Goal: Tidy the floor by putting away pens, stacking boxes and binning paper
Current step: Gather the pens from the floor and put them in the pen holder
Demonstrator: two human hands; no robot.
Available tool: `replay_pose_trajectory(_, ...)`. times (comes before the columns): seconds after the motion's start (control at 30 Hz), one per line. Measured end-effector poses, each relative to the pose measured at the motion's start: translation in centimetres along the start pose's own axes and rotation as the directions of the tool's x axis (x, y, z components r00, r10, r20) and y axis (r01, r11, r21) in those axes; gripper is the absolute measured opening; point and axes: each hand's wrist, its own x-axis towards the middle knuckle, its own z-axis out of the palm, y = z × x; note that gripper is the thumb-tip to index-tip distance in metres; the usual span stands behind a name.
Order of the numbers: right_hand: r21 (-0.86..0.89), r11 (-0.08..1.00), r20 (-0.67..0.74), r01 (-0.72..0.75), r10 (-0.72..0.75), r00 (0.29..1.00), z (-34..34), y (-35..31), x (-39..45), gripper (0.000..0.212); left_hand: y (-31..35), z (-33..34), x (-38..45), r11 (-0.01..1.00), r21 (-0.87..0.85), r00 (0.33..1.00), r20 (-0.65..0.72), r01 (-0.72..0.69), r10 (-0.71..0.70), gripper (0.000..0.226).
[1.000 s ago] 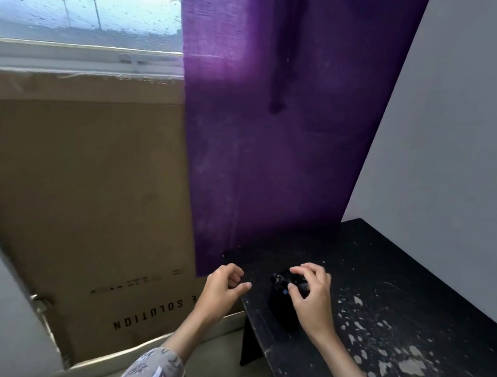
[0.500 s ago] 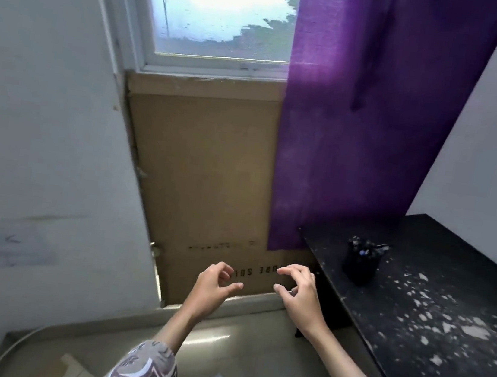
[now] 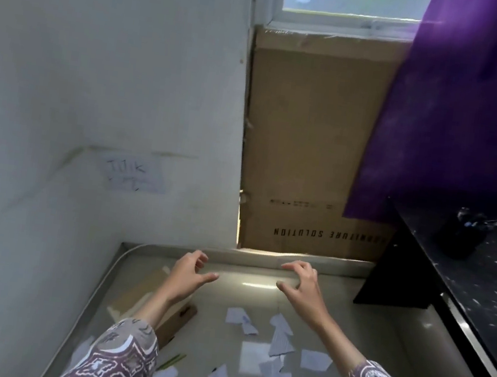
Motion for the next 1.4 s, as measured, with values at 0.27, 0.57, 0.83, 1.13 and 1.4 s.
replay_pose_trajectory(0.27,-0.033,0.999,0.228,0.023,-0.015,0.974,8.5,0.0,-1.2,0.03,-9.8,-0.1,-4.3,0.972,-0.089,0.976,-0.015,0.216,-0.219,0.04)
replay_pose_trajectory(0.57,-0.101,0.992,0.539,0.073,-0.007,0.842,20.0,5.9,-1.3,0.03,-20.5,5.5,-6.4,0.881,-0.136,0.891,0.039,0.453,-0.452,0.037)
replay_pose_trajectory(0.83,-0.146,0.959,0.751,0.243,-0.052,0.658,32.2,15.9,-1.9,0.029,-32.4,15.1,-6.9,0.772,-0.189,0.785,-0.01,0.607,-0.62,0.019)
replay_pose_trajectory(1.13,-0.131,0.928,0.832,0.348,-0.088,0.548,45.7,27.4,-0.4,0.032,-47.5,25.7,-5.0,0.701,-0.168,0.708,-0.031,0.693,-0.706,0.022)
replay_pose_trajectory(1.4,-0.125,0.87,0.827,0.476,-0.173,0.534,55.4,35.3,4.0,0.034,-58.5,33.7,-1.1,0.774,0.07,0.776,0.006,0.629,-0.631,0.019)
